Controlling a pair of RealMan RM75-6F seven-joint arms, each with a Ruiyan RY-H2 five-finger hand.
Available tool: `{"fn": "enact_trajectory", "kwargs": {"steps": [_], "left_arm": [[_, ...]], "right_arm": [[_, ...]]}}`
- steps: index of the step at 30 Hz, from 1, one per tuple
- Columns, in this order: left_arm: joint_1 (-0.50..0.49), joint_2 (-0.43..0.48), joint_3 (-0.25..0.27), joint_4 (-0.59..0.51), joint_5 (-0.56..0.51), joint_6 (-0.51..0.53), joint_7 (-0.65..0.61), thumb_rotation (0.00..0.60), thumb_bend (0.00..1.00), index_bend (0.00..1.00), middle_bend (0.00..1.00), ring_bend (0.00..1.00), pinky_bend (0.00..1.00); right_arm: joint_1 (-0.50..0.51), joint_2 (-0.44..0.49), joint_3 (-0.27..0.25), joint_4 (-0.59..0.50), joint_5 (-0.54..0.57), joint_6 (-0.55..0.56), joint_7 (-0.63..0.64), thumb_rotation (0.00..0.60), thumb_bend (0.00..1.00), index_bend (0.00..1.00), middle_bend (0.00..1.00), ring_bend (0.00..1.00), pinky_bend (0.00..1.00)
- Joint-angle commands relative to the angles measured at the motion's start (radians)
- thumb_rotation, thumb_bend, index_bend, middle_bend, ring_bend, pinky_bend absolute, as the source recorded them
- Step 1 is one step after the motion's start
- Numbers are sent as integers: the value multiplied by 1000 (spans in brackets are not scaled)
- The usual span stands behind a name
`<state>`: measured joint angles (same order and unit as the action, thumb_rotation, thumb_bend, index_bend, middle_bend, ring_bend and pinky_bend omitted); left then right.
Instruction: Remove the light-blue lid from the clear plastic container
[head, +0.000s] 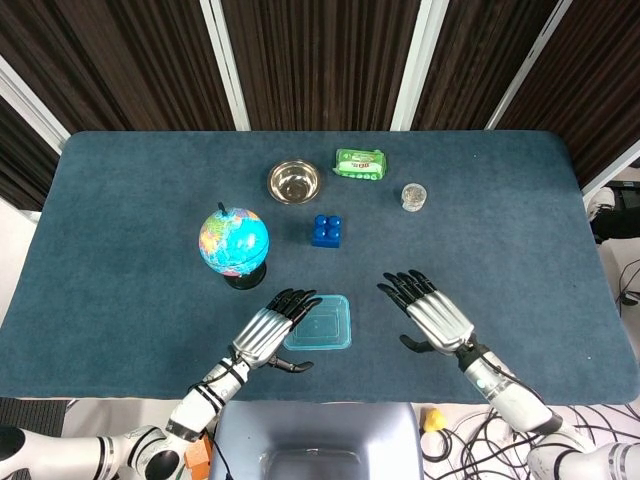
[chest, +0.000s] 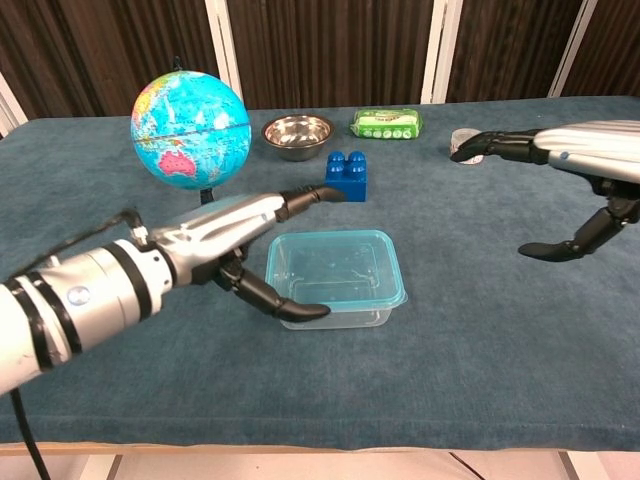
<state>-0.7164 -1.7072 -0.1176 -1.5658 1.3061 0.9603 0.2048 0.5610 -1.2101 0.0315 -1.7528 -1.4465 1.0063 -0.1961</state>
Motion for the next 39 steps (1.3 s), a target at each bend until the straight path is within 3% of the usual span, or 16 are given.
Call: {"fn": "enact_trajectory", "kwargs": {"steps": [1, 7, 14, 24, 28, 32, 39], "left_arm": [[-14, -66, 13, 88, 37, 4, -15, 403, 151, 0, 0, 0, 0], [-14, -117, 21, 195, 93, 39, -67, 417, 149, 0, 0, 0, 0], [-18, -167, 24, 290, 100, 31, -91, 428, 152, 0, 0, 0, 0], [-21, -193, 11, 351, 73, 4, -113, 579, 150, 0, 0, 0, 0], [-22, -198, 2, 369, 57, -12, -133, 600, 163, 2, 0, 0, 1], [-22, -193, 0, 376, 62, -13, -155, 600, 170, 85, 26, 0, 43], [-19, -194, 13, 377, 88, -3, -183, 600, 193, 324, 236, 74, 147]], "right_arm": [[-20, 25, -14, 15, -24, 28, 14, 600, 241, 0, 0, 0, 0], [-61, 60, -52, 68, -53, 57, 47, 600, 246, 0, 0, 0, 0], [-62, 63, -55, 103, -42, 32, 75, 600, 250, 0, 0, 0, 0], [-58, 54, -49, 109, -39, 15, 73, 600, 250, 0, 0, 0, 0], [-57, 51, -49, 111, -37, 5, 69, 600, 248, 0, 0, 0, 0], [-55, 46, -46, 115, -31, -2, 62, 600, 250, 0, 0, 0, 0], [-46, 23, -42, 115, -23, -20, 35, 600, 250, 0, 0, 0, 0]]}}
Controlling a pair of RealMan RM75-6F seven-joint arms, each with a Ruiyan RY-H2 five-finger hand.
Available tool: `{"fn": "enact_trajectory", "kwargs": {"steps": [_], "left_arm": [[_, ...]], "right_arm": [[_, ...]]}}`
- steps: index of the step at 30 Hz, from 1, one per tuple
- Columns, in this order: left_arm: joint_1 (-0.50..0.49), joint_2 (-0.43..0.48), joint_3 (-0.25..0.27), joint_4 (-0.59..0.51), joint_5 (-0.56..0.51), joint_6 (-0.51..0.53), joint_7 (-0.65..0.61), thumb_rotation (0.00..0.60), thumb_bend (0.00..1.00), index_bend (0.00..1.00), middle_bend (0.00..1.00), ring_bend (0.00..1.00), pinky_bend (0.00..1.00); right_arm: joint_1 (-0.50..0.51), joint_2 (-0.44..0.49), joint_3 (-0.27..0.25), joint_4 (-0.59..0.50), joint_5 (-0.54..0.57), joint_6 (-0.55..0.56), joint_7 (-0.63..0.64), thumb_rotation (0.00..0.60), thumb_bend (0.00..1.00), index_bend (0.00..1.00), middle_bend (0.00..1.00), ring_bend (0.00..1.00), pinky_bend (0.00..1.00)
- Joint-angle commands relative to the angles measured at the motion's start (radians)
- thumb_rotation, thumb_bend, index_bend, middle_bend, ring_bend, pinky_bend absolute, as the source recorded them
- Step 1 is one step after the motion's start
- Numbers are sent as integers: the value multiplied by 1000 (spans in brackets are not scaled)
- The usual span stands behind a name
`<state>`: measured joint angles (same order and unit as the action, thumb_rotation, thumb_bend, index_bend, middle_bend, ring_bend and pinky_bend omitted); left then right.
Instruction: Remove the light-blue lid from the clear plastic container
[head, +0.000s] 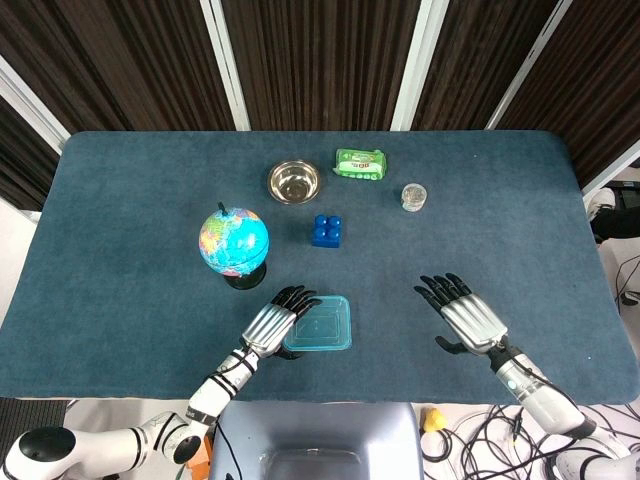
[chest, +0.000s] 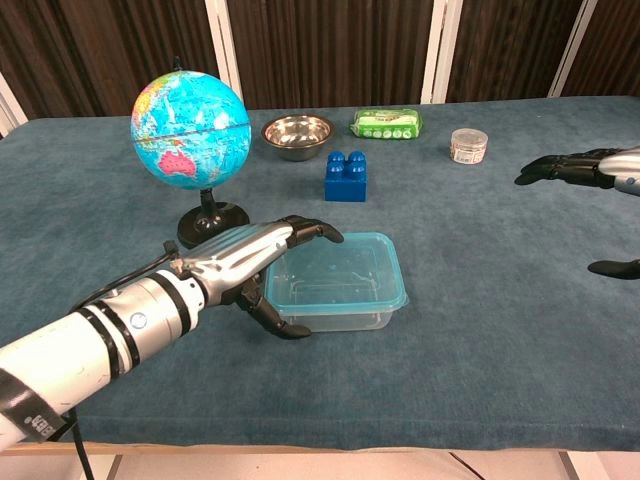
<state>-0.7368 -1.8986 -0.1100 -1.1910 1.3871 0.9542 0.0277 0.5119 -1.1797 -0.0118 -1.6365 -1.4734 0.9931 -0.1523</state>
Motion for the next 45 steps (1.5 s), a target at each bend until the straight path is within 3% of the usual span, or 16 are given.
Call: {"fn": "enact_trajectory", "kwargs": {"steps": [1, 9, 18, 22, 32, 45], "left_arm": [[2, -5, 10, 5, 11, 4, -8, 600, 194, 341, 251, 83, 151], [7, -18, 15, 30, 22, 12, -24, 600, 206, 413, 316, 123, 180], [14, -12, 20, 18, 27, 16, -31, 600, 209, 423, 335, 138, 206], [18, -3, 23, 7, 29, 18, -24, 600, 208, 431, 342, 137, 207], [23, 6, 23, -3, 29, 16, -28, 600, 208, 431, 341, 137, 212], [27, 6, 29, 2, 37, 18, -35, 600, 209, 431, 341, 137, 217]], "right_arm": [[6, -12, 2, -3, 6, -11, -16, 600, 250, 0, 0, 0, 0], [23, -79, -1, -2, -40, -9, -63, 600, 251, 16, 0, 0, 0], [45, -265, 0, 113, -205, 96, -48, 600, 252, 343, 0, 0, 0], [50, -338, 0, 182, -241, 130, -35, 600, 252, 434, 0, 0, 0], [61, -444, 1, 271, -263, 161, -15, 600, 252, 470, 0, 0, 0], [61, -479, -7, 308, -255, 170, -8, 600, 252, 503, 0, 0, 0]]}}
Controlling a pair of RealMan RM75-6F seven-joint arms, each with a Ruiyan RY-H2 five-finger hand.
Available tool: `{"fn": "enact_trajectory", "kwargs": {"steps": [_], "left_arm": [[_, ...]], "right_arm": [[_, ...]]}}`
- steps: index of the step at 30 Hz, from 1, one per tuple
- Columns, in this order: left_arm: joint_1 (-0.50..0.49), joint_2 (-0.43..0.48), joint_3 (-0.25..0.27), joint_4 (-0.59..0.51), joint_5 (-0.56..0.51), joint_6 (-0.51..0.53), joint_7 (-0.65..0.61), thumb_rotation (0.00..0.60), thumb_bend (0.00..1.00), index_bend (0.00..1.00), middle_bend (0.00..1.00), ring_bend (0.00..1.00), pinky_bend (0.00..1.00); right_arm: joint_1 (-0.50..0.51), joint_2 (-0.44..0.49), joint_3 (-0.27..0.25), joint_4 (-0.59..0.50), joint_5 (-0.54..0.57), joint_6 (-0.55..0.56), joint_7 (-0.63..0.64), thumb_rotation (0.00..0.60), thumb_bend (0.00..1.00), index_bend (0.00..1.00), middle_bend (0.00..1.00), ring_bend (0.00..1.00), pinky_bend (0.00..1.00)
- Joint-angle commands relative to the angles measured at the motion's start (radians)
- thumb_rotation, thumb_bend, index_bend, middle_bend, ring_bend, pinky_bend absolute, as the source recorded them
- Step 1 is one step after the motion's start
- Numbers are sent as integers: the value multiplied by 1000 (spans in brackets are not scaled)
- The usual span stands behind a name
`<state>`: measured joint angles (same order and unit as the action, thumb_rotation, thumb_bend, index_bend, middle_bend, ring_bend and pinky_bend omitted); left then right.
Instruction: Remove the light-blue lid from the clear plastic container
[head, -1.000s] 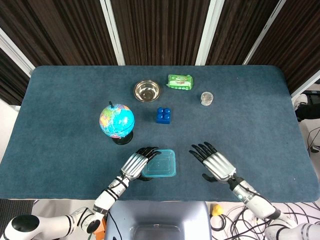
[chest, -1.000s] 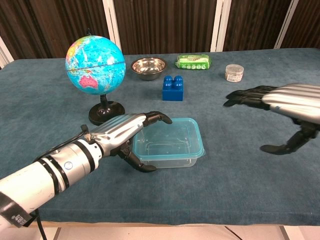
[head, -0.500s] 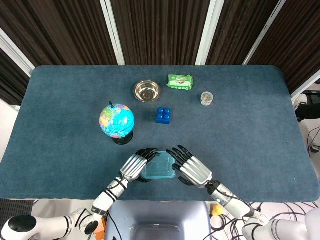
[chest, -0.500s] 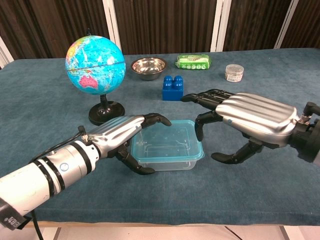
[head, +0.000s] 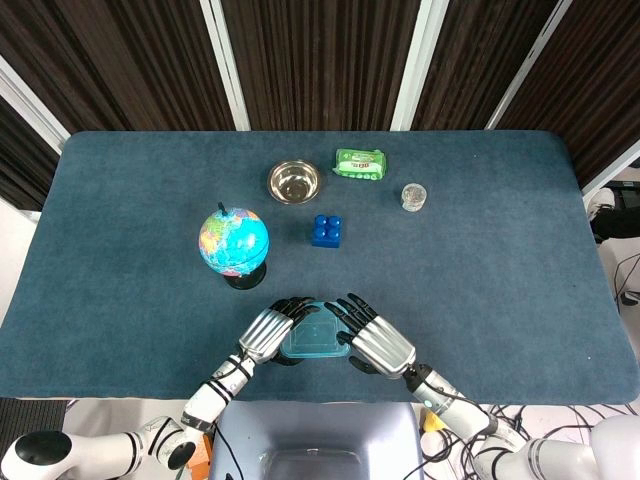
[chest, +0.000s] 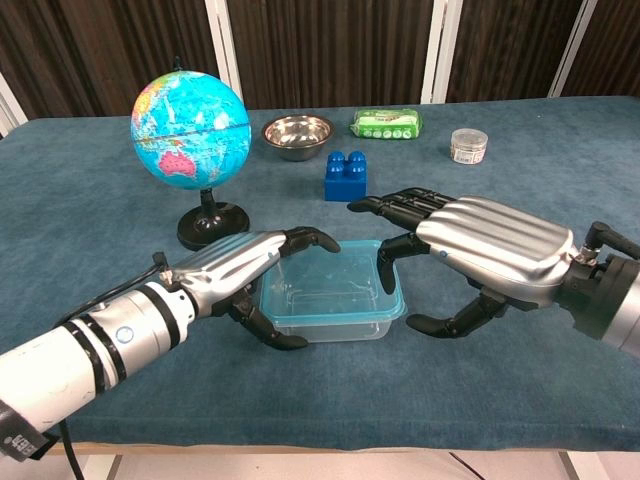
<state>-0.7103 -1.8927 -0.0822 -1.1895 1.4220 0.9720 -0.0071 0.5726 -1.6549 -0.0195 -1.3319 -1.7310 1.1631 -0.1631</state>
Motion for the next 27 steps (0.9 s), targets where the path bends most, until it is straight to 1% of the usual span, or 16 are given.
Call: {"fn": "enact_trajectory", "kwargs": {"steps": [1, 6, 15, 21, 27], "left_arm": [[0, 0, 2, 0, 3, 0, -1, 600, 209, 431, 341, 137, 219], [1, 3, 3, -4, 8, 3, -2, 600, 210, 427, 342, 140, 225], [4, 13, 8, -15, 15, 5, -7, 600, 210, 424, 344, 142, 229], [4, 19, 5, -17, 13, 4, -6, 600, 210, 424, 344, 144, 231], [4, 19, 5, -18, 10, 0, -4, 600, 210, 424, 344, 144, 239]], "right_arm": [[1, -7, 2, 5, 6, 0, 4, 600, 252, 509, 0, 0, 0], [1, -14, 4, 8, 11, 3, 3, 600, 252, 535, 0, 0, 0], [3, -26, 9, 7, 35, -12, -23, 600, 252, 537, 0, 0, 0], [2, -23, -6, 0, 19, 0, -16, 600, 252, 525, 0, 0, 0], [3, -25, -9, -4, 17, 1, -18, 600, 252, 522, 0, 0, 0]]}}
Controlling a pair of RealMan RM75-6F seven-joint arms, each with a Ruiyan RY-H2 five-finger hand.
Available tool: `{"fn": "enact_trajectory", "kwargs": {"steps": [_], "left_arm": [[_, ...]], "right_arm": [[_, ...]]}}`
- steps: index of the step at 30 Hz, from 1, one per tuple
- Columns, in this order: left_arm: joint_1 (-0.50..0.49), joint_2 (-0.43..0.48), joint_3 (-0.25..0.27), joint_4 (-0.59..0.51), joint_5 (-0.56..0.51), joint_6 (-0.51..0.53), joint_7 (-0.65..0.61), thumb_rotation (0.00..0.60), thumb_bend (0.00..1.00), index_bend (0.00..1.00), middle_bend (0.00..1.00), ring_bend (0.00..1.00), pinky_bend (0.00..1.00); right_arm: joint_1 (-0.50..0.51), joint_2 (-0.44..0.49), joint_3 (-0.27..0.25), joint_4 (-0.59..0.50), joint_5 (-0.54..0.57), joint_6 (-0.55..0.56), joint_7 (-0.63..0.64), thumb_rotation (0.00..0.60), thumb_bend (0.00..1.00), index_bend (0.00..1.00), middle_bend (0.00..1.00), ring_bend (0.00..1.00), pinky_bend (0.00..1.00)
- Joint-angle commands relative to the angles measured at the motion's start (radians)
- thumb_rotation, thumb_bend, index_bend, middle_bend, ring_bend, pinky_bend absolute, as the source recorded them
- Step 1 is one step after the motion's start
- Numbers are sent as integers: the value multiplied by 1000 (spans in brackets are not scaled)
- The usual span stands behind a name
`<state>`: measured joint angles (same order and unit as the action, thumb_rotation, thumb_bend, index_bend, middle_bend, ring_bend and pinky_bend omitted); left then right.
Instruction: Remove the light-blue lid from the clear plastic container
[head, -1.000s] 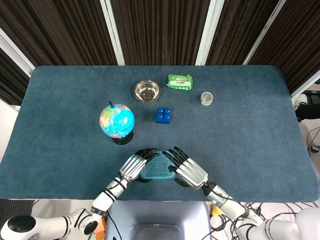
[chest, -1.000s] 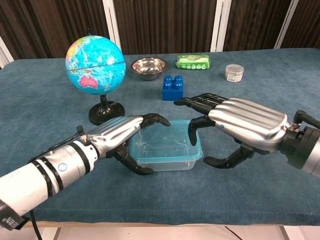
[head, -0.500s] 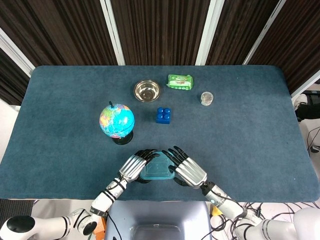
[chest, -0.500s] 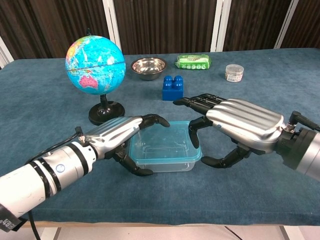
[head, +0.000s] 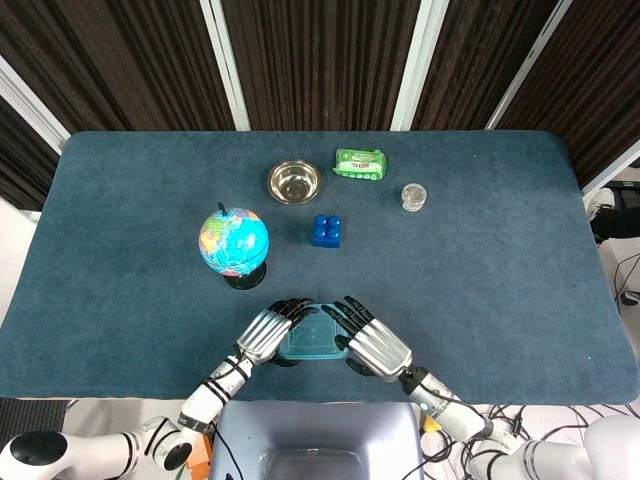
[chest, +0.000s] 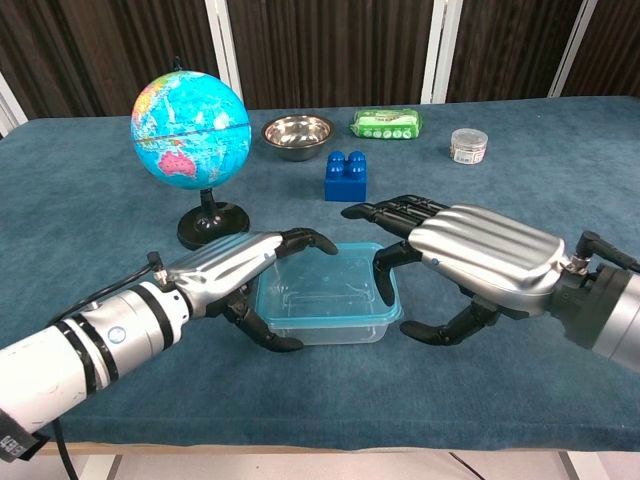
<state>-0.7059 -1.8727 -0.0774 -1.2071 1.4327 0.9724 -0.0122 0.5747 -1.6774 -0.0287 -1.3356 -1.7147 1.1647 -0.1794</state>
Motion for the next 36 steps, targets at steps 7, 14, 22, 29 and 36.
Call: {"fn": "enact_trajectory", "kwargs": {"steps": [7, 14, 22, 29, 36], "left_arm": [[1, -1, 3, -5, 3, 0, 7, 600, 210, 424, 344, 150, 245], [1, 0, 4, -7, 2, -2, 9, 600, 210, 424, 345, 153, 249], [2, 1, 9, -10, 6, -4, 11, 600, 210, 424, 347, 155, 250], [5, 5, 18, -17, 12, -3, 16, 600, 210, 428, 349, 161, 250], [9, 11, 24, -31, 20, 4, 22, 600, 210, 432, 353, 162, 251]], "right_arm": [[3, -15, 6, 2, 10, -5, -7, 600, 252, 527, 0, 0, 0], [4, -19, 13, 3, 20, -6, -6, 600, 252, 550, 0, 0, 0], [6, -24, 20, 0, 33, -10, -11, 600, 252, 555, 0, 0, 0], [6, -22, 26, -9, 42, -12, -10, 600, 252, 559, 0, 0, 0], [8, -30, 32, -23, 42, -3, -12, 600, 252, 561, 0, 0, 0]]}}
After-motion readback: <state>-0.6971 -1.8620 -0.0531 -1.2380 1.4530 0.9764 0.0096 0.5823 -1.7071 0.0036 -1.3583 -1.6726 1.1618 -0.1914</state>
